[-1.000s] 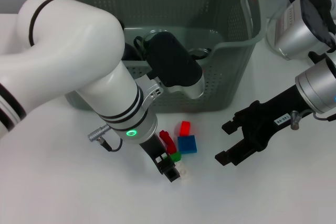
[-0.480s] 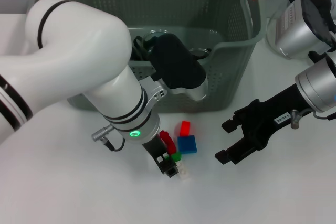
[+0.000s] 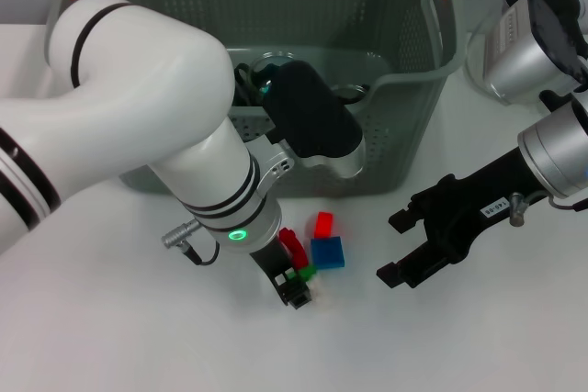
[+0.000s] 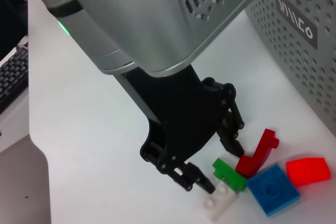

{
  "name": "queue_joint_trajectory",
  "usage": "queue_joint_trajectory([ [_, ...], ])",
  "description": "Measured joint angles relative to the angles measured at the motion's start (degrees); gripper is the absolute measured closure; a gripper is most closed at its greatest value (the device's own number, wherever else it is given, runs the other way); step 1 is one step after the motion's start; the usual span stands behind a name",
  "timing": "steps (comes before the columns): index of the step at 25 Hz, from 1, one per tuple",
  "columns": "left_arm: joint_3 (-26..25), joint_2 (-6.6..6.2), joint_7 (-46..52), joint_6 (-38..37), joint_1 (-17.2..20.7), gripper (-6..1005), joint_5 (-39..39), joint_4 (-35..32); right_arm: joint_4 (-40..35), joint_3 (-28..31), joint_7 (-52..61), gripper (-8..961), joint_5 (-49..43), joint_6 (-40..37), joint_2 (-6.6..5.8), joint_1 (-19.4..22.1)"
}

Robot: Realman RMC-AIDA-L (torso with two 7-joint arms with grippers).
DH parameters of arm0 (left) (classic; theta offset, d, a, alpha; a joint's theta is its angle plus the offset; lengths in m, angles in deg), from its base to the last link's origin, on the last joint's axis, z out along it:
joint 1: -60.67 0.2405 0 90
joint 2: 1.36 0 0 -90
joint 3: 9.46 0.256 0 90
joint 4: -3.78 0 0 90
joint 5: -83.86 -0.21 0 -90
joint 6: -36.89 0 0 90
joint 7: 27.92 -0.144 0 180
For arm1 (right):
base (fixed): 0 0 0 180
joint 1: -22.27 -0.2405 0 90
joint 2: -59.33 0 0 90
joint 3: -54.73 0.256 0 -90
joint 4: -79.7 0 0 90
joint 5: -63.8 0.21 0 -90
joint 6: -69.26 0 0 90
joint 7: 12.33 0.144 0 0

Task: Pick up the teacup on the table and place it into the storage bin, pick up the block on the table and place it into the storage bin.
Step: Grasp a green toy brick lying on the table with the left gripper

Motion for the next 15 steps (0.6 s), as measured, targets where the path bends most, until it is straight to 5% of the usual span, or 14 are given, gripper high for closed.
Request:
queue_joint_trajectory([
  [7, 0.37, 0.0, -0.14, 0.1, -0.12, 544, 0.49, 0.18, 0.0, 0.0, 0.0, 10, 0.0, 0.04, 0.0, -0.07],
  [9, 0.81, 0.01, -0.07, 0.17, -0.31, 753, 0.51, 0.34, 0.0, 0.0, 0.0, 9, 0.0, 0.04, 0.0, -0.11],
  [15, 1.21, 0.08, -0.06, 0.08, -0.56, 856, 0.56, 0.33, 0.0, 0.0, 0.0, 11, 0.0, 0.03, 0.0, -0.03],
])
